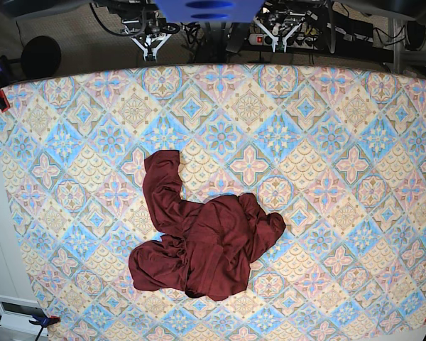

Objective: Layout the t-shirt on the table in an organized manner, then fold the t-shirt properly

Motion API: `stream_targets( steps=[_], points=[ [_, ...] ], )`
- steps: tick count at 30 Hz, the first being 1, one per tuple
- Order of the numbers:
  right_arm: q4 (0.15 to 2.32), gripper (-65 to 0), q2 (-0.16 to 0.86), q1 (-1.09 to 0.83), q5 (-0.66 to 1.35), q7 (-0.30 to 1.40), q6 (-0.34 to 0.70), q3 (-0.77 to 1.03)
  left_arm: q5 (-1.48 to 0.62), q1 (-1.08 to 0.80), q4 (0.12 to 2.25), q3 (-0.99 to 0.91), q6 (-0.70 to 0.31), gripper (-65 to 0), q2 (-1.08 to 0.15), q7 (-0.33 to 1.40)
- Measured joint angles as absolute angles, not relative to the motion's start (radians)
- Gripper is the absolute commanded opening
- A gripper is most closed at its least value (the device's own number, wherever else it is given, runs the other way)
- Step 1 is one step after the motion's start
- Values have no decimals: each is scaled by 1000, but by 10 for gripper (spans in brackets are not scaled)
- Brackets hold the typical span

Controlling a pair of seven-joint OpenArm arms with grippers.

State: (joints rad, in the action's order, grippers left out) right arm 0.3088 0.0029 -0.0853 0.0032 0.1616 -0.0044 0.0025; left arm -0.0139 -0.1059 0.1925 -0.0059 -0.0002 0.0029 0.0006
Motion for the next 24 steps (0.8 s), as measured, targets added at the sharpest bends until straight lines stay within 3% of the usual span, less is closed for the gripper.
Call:
stream_targets(
  steps=[24],
  points=[
    [311,-650,20,-89,7,161,-1,2,-13,-117,196,-6,-1,-648,-7,-3]
  ],
)
